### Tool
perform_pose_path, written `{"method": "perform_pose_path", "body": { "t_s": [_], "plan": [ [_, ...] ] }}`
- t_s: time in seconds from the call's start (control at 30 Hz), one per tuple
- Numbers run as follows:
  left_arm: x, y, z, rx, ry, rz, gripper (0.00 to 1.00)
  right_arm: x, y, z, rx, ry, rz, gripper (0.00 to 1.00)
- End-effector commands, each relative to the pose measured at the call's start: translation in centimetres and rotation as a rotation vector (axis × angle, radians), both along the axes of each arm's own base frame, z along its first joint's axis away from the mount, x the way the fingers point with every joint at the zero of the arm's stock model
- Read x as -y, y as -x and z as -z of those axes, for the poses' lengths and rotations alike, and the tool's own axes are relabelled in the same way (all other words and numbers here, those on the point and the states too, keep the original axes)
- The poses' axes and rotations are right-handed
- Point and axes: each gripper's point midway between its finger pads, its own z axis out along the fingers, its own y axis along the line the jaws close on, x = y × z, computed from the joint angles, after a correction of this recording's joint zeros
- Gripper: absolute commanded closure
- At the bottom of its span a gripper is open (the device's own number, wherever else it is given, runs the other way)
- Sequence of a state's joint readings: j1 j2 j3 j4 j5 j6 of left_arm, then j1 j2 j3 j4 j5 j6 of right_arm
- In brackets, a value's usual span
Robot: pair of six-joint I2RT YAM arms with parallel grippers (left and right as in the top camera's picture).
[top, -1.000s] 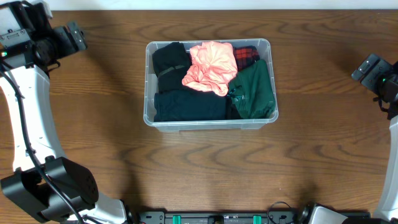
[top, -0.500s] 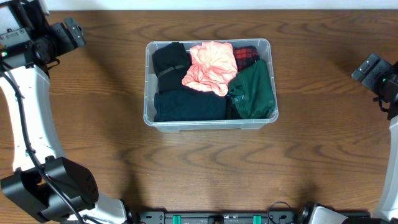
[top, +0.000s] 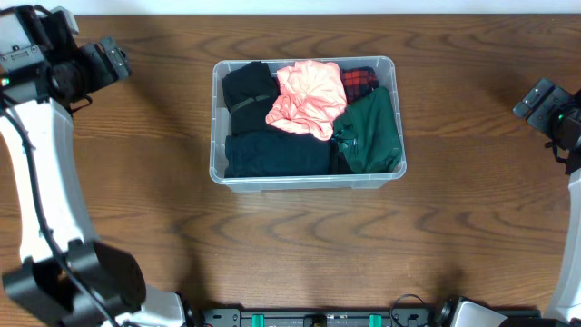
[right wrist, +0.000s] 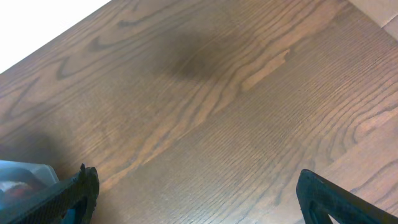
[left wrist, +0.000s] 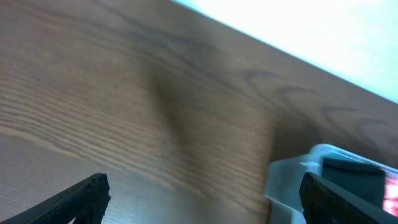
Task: Pack container
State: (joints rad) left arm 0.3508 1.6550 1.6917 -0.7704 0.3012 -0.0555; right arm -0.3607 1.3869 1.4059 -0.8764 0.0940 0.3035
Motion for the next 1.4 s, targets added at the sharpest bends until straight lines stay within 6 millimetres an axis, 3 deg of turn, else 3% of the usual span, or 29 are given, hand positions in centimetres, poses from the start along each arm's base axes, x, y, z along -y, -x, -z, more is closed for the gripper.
{"method": "perform_pose_path", "body": {
  "t_s": [0.0,0.2,0.4,0.63,0.93,1.1,1.37],
  "plan": [
    [2.2,2.5,-6.9,0.16,-0.056,0.035,0.02,0.3,0.1,0.0,0.002,-0.004,0.016,0.01],
    [6.8,6.9,-12.7,0.367,-0.286,0.231,0.02,0.3,0.1,0.0,0.002,-0.004,0.017,0.01],
    [11.6,11.5,-13.5,0.559,-0.467,0.402,0.02,0.3,0.1,0.0,0.002,-0.004,0.017,0.01],
    [13.7,15.6,-7.4,0.605,-0.389,0.411,0.02,0.3,0.1,0.0,0.002,-0.004,0.017,0.01],
    [13.9,16.5,-2.5,0.848,-0.233,0.289,0.02,0.3,0.1,0.0,0.002,-0.004,0.016,0.01],
    [14.9,17.6,0.8,0.901,-0.221,0.316,0.02,0.3,0.1,0.0,0.002,-0.004,0.017,0.01],
    [15.7,18.8,4.0,0.929,-0.212,0.341,0.02,0.3,0.1,0.0,0.002,-0.004,0.016,0.01]
  ]
}}
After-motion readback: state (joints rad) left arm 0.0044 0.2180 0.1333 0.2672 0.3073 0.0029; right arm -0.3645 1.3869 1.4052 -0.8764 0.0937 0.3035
